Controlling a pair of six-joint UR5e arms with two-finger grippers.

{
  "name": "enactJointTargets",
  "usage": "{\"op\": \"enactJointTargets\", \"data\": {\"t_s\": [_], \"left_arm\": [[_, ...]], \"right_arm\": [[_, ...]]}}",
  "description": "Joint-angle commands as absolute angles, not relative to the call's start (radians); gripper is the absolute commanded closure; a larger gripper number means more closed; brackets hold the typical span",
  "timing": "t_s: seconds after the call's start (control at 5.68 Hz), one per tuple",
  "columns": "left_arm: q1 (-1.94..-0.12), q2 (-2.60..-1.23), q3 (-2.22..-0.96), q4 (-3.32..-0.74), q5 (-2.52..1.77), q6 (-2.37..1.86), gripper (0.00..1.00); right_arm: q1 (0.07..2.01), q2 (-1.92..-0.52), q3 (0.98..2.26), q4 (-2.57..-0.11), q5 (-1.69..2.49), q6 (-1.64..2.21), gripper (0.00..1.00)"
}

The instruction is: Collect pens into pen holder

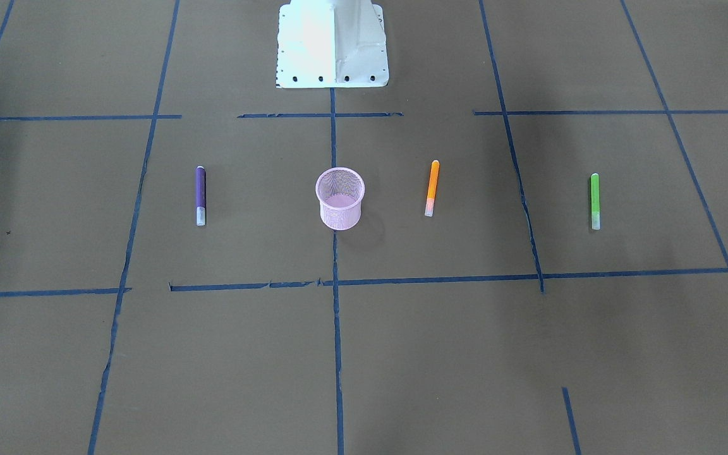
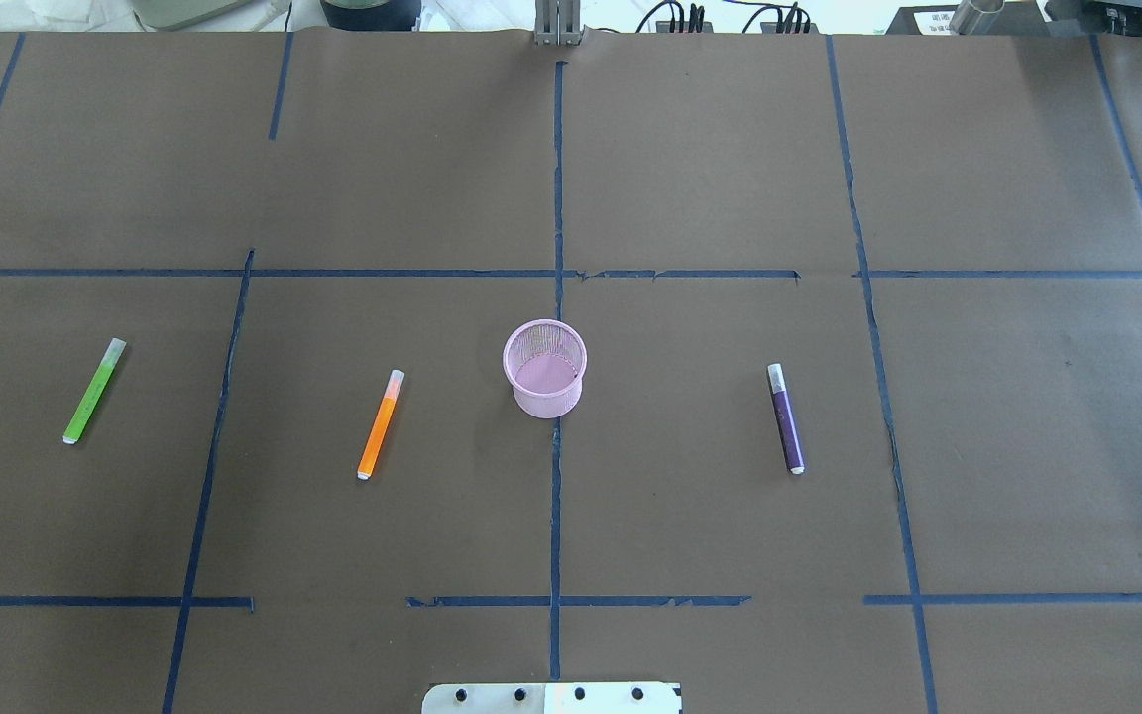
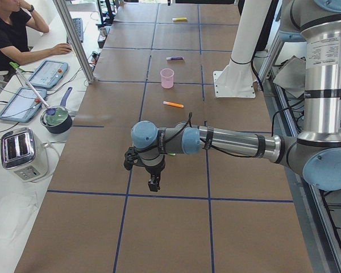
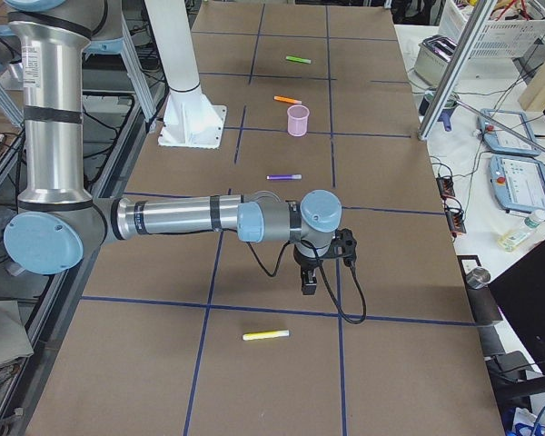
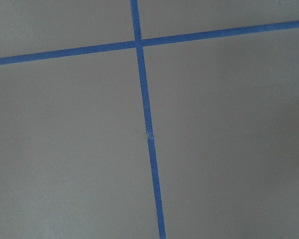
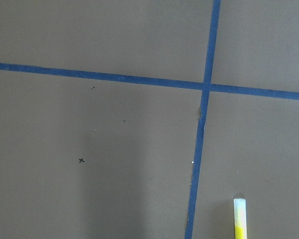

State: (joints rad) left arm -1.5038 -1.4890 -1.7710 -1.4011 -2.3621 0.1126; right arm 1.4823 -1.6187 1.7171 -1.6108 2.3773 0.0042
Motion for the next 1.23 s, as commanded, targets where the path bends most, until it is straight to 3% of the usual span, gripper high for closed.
{"op": "enactJointTargets", "data": {"t_s": [0.0,0.35,0.7,1.06], "left_arm": [[-1.503,-1.490,-1.785,-1.404,-2.370,0.112,0.00],[-1.462,-1.491,-1.786,-1.521,-2.370,0.104,0.00],[-1.175,-1.524,-1.766,-1.658,-2.361,-0.141,0.00],[-1.041,-1.670,-1.664,-1.661,-2.359,-0.215,0.00]], "right_arm": [[1.474,-1.626,1.692,-1.544,2.378,0.009,0.00],[1.453,-1.631,1.689,-1.456,2.375,0.018,0.00],[1.451,-1.631,1.695,-1.456,2.378,0.017,0.00],[1.451,-1.632,1.694,-1.456,2.384,0.014,0.00]]}}
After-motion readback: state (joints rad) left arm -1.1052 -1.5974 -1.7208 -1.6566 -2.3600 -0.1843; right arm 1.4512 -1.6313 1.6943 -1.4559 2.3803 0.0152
